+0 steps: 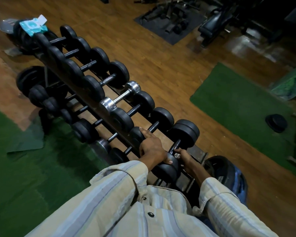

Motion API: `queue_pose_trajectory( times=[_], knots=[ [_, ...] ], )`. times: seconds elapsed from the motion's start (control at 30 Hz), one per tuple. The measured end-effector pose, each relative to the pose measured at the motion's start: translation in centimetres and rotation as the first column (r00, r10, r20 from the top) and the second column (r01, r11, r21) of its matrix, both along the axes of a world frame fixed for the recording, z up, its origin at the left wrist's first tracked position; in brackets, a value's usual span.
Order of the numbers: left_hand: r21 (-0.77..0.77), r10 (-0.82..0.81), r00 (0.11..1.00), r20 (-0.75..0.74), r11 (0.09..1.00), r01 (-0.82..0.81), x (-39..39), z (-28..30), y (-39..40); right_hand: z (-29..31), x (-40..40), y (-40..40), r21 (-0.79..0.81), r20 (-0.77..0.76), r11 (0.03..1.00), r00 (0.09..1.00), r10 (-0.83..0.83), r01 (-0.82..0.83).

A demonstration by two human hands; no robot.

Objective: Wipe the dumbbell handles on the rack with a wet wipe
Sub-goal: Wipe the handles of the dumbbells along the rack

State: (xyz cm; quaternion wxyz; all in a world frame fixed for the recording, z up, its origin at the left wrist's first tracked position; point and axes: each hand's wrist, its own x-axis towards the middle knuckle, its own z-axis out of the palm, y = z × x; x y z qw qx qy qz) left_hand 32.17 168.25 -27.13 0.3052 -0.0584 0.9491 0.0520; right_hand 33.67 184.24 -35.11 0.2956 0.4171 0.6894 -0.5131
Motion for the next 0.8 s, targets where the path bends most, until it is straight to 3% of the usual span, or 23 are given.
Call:
queue_pose_trajectory(
  times=[0.13,0.27,0.4,0.57,0.8],
  knots=[
    [0.07,-0.002,0.999,-0.049,0.998,0.006,0.6,-0.1,-1.5,2.4,0.3,-0.3,0.223,0.011,0.959,0.984,0.178,-0.176],
    [0.116,-0.068,0.99,-0.122,0.99,0.082,0.7,-0.1,-3.2,3.6,-0.1,-1.0,0.379,-0.022,0.91,0.981,0.193,-0.17],
    [0.174,-0.094,0.972,-0.215,0.976,0.133,0.9,0.7,-5.1,6.5,1.2,-2.9,0.281,-0.25,0.955,0.968,-0.019,0.092],
    [0.285,-0.131,0.95,-0.282,0.935,0.213,2.0,2.5,-7.4,7.3,2.4,-5.8,0.149,-0.437,0.932,0.868,-0.237,0.33],
    [0.418,-0.147,0.929,-0.339,0.861,0.288,3.7,2.8,-9.9,8.3,6.3,-9.3,-0.014,-0.481,0.877,0.766,-0.427,0.481]
  ],
)
